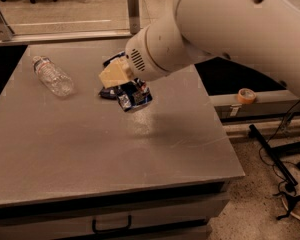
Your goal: Place pepsi can upright
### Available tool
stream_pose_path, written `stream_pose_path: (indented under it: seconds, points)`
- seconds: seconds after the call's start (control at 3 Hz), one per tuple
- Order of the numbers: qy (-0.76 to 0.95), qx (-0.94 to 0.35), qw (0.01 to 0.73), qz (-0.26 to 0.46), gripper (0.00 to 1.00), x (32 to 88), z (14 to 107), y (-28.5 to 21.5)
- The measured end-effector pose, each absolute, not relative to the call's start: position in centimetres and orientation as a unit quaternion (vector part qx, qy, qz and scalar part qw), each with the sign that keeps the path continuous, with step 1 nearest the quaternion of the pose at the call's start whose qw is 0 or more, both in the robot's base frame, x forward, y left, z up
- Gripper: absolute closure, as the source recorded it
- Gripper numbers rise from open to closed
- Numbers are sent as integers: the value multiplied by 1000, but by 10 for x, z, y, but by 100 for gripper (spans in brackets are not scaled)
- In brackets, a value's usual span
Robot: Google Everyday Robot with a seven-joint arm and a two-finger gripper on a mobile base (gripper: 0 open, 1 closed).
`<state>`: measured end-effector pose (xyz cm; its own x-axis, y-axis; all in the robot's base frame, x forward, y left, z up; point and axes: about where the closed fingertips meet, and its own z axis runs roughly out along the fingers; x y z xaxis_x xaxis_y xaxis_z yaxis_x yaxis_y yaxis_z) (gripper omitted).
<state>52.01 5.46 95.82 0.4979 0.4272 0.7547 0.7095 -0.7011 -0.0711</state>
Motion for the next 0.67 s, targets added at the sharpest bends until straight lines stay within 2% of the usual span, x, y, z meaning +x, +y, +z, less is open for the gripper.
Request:
stream_pose_path:
  seconds: [0.33,0.67]
  points:
    - [-347,-809,245,-406,100,531,962,55]
    - [-385,-788,240,-417,100,531,958,57]
